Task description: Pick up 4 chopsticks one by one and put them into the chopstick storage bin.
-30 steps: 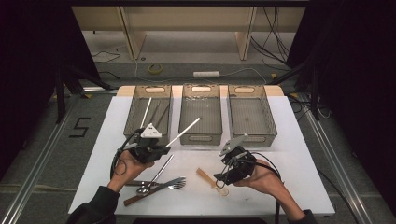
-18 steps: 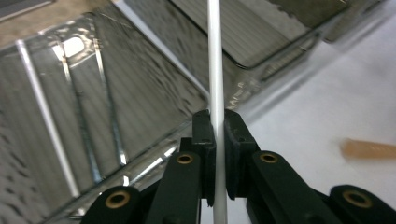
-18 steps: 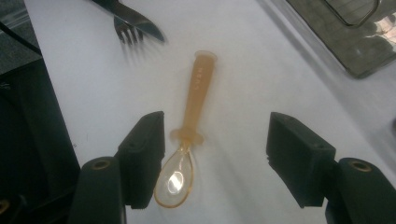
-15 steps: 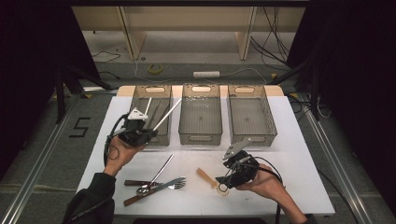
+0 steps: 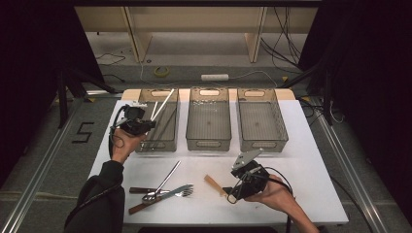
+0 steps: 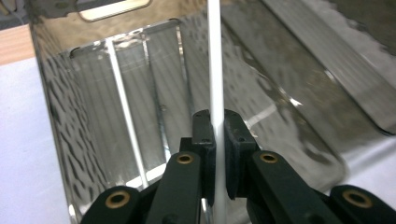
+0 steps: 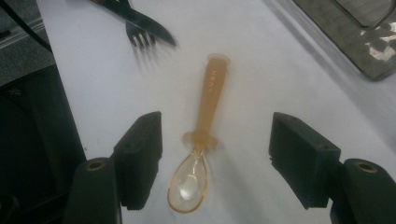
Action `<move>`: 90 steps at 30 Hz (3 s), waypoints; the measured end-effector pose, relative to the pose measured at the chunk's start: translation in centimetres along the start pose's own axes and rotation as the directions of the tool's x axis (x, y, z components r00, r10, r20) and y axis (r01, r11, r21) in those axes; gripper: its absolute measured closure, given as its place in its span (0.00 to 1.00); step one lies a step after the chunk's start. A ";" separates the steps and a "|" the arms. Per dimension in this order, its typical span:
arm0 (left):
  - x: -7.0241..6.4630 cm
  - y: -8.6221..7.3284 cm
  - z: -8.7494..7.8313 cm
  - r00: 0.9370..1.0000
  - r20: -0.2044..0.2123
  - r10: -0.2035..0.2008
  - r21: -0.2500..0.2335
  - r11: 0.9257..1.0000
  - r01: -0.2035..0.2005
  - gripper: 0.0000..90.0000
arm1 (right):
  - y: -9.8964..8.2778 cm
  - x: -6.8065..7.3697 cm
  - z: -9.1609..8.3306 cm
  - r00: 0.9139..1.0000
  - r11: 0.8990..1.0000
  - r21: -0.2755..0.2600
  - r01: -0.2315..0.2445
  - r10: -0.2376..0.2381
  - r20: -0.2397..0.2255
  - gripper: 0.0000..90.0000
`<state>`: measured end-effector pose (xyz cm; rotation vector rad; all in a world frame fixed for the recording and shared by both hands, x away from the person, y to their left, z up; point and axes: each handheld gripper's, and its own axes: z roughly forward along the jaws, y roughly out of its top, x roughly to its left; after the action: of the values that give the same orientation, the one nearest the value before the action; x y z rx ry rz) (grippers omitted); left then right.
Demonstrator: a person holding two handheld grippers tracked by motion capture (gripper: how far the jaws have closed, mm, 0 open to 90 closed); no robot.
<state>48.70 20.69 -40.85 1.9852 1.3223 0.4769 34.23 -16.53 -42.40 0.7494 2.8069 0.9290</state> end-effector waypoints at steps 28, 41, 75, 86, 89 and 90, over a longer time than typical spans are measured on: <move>2.5 1.4 3.8 0.993 -0.071 -0.098 0.068 0.992 0.103 0.94 | 0.0 0.3 0.1 1.000 1.000 0.014 0.020 -0.019 -0.014 0.40; 2.7 1.2 4.2 0.986 -0.099 -0.133 0.057 0.989 0.139 0.88 | 0.0 0.3 0.2 1.000 1.000 0.018 0.019 -0.019 -0.021 0.41; -4.5 -3.0 -4.3 0.989 0.148 0.016 0.034 0.999 -0.021 0.24 | 0.5 0.3 0.9 1.000 0.998 0.058 0.010 -0.011 0.020 0.40; -6.2 -5.0 -4.7 0.988 0.145 0.060 0.101 0.992 -0.075 0.21 | 0.4 0.4 1.0 1.000 0.999 0.052 -0.002 0.001 0.020 0.40; -6.6 -5.6 -4.5 0.988 0.139 0.069 0.136 0.987 -0.088 0.21 | 0.4 0.5 1.1 1.000 0.998 0.059 0.000 -0.001 0.019 0.40; -6.6 -5.7 -4.5 0.988 0.137 0.075 0.153 0.984 -0.096 0.21 | 0.4 0.5 1.2 1.000 0.998 0.057 0.002 -0.003 0.021 0.40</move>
<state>39.42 17.57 -41.38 2.1722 1.2301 0.2824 34.21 -15.39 -43.12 0.7579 2.8259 0.8385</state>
